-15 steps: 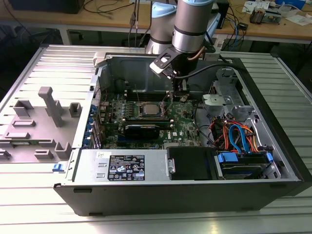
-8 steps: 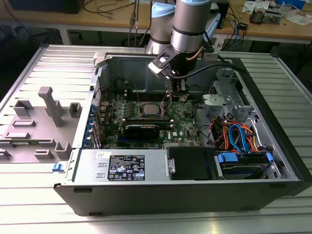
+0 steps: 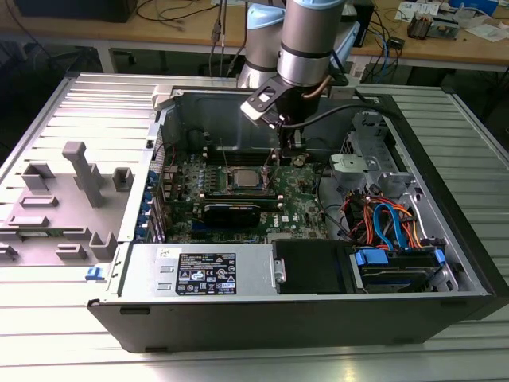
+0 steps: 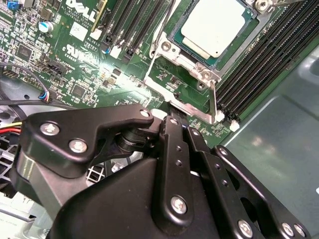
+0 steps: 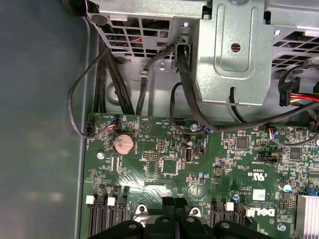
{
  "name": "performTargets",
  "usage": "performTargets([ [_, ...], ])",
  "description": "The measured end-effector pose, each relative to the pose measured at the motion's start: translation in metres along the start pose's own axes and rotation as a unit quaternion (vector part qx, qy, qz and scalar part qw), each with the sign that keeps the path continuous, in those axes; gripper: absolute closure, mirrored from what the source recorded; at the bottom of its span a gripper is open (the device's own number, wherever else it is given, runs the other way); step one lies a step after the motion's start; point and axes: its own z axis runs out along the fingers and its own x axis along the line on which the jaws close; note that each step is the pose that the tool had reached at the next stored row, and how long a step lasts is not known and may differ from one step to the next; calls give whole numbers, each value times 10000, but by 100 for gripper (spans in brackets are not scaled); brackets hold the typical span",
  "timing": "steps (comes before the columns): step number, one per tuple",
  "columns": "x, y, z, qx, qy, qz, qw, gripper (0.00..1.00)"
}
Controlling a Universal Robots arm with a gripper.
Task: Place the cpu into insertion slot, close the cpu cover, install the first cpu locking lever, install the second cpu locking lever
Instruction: 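Close the cpu cover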
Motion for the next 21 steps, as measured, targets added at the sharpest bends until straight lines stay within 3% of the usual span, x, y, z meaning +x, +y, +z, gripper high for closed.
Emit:
performTargets([
  [21,4,-58,2,0,0,-1,10000,89],
])
